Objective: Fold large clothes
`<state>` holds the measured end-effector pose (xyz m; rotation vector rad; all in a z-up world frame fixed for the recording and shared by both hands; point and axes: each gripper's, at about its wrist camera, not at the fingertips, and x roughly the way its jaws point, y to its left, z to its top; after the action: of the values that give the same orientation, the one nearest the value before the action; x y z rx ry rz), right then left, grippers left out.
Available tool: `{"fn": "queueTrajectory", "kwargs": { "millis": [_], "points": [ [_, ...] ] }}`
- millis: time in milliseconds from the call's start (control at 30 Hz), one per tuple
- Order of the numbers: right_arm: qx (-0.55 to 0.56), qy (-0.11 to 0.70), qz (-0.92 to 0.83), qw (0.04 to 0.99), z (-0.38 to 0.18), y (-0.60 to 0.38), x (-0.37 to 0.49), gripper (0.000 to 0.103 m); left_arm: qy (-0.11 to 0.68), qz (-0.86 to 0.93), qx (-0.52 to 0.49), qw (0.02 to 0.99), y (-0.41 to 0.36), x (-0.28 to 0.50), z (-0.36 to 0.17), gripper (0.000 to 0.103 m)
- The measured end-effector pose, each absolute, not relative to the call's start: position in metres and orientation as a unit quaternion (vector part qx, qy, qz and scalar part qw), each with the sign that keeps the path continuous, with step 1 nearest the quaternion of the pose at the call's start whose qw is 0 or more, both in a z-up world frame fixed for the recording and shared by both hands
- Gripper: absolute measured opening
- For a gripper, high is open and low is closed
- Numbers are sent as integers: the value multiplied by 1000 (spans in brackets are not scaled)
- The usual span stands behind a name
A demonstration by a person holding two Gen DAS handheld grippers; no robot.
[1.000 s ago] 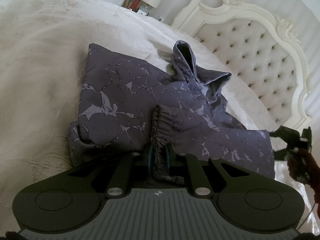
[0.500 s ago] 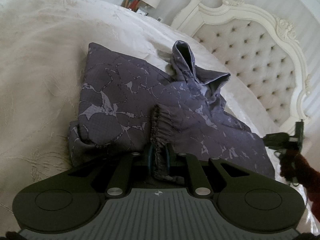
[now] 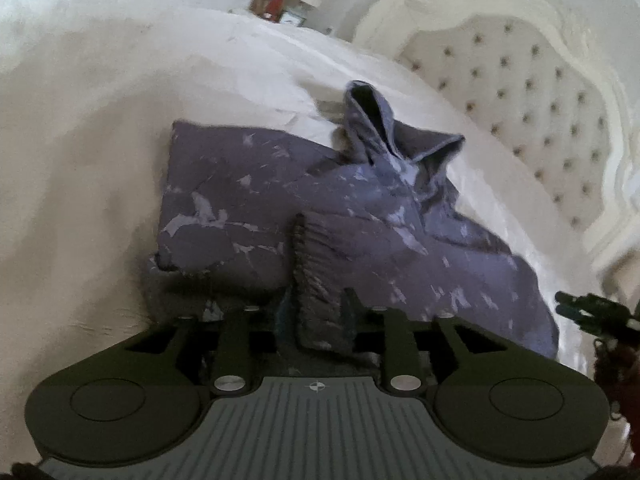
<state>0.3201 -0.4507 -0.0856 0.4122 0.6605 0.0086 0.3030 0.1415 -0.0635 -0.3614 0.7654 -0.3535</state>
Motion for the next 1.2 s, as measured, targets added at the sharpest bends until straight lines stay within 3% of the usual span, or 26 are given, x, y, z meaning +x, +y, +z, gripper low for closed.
{"fn": "queueTrajectory", "kwargs": {
  "millis": [167,233,300,367,600,867,1200],
  "points": [
    [197,322,38,925,-104,-432,301,62,363,-151,-108,913,128,291,-33,39],
    [189,330,52,923,-108,-423,301,60,355,-144,-98,918,120,290,-20,40],
    [173,343,71,921,-108,-418,300,26,349,-148,-88,921,106,294,-9,43],
    [136,349,66,925,-100,-407,300,18,347,-163,-72,921,82,303,1,43],
    [114,345,79,928,-98,-400,284,16,345,-265,1,900,-50,345,17,46],
    [133,345,82,925,-106,-406,287,16,413,-344,62,841,-202,382,-23,46],
    [133,350,86,923,-107,-406,286,16,424,-349,155,821,-276,394,-69,46]
  ]
}}
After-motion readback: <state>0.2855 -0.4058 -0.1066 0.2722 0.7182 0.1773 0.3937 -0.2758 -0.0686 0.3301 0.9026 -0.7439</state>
